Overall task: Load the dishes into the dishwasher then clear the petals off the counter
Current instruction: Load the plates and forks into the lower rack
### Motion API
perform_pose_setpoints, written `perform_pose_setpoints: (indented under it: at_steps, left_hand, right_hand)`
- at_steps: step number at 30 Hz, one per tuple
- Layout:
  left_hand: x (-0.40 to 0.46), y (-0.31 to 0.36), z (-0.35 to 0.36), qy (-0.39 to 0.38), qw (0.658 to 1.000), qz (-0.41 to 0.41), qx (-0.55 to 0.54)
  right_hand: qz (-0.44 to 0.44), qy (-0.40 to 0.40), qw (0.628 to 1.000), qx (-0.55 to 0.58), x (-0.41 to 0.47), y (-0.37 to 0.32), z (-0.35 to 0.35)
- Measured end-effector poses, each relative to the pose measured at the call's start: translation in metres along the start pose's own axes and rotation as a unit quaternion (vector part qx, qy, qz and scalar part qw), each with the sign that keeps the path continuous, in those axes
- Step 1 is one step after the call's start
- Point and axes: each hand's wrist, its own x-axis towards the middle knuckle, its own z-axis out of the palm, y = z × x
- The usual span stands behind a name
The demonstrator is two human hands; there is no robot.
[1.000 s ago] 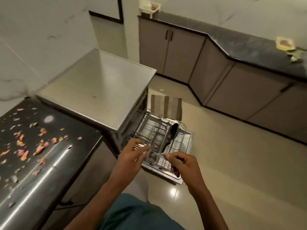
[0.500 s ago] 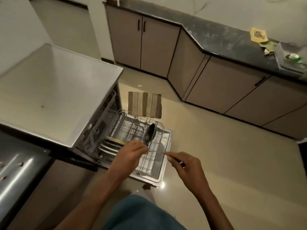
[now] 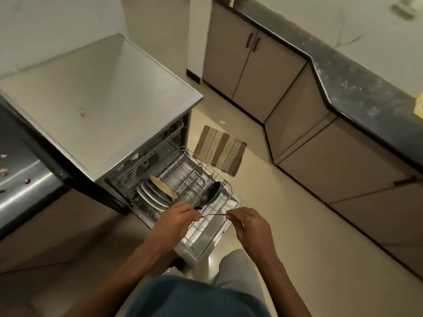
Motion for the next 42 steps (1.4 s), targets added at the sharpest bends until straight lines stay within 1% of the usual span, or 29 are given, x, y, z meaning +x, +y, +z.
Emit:
perform_pose_setpoints:
  at_steps: [2,6,8,10,13,16,19,22,26,28,31,33,35,38,42]
  left_hand:
    - [0.007,-0.004,0.015,0.011,0.999,-0.045,-0.006]
    - [0.033,-0.016,0.052,0.051,0.991,-0.113,0.042]
    - [0.049,-0.022,0.071,0.075,0.982,-0.149,0.083]
    - [0.067,-0.021,0.095,0.088,0.972,-0.2,0.086]
    - [0.096,-0.016,0.133,0.113,0.956,-0.255,0.088]
    - [0.12,-0.023,0.172,0.104,0.945,-0.295,0.099]
    - [0.134,-0.05,0.209,0.11,0.927,-0.342,0.106]
    - [0.142,-0.093,0.243,0.101,0.917,-0.364,0.127]
    - [0.14,-0.173,0.291,0.067,0.912,-0.38,0.139]
    - [0.138,-0.213,0.314,0.046,0.908,-0.391,0.144]
    - [0.134,-0.272,0.351,0.032,0.888,-0.434,0.152]
    - [0.127,-0.304,0.378,0.019,0.878,-0.452,0.153]
    - [0.119,-0.33,0.402,0.013,0.877,-0.451,0.167]
    - [0.113,-0.365,0.43,0.005,0.88,-0.428,0.207]
    - [0.109,-0.398,0.453,0.002,0.883,-0.4,0.246]
  right_hand:
    - [-0.038,-0.02,0.999,0.009,0.023,0.019,0.006]
    - [-0.104,-0.065,0.992,0.018,0.081,0.067,0.024]
    - [-0.156,-0.106,0.982,0.015,0.113,0.094,0.034]
    - [-0.207,-0.167,0.964,0.004,0.146,0.123,0.042]
    - [-0.269,-0.224,0.937,-0.013,0.197,0.164,0.058]
    - [-0.345,-0.258,0.902,-0.021,0.236,0.201,0.087]
    - [-0.394,-0.282,0.874,-0.036,0.26,0.231,0.127]
    - [-0.42,-0.297,0.855,-0.062,0.277,0.253,0.176]
    - [-0.445,-0.319,0.83,-0.105,0.295,0.275,0.253]
    - [-0.431,-0.332,0.831,-0.112,0.299,0.285,0.294]
    - [-0.405,-0.346,0.833,-0.149,0.303,0.299,0.357]
    - [-0.401,-0.36,0.825,-0.169,0.305,0.306,0.395]
    - [-0.409,-0.375,0.812,-0.181,0.309,0.312,0.427]
    - [-0.439,-0.356,0.804,-0.183,0.32,0.323,0.468]
    - [-0.475,-0.293,0.813,-0.162,0.332,0.336,0.509]
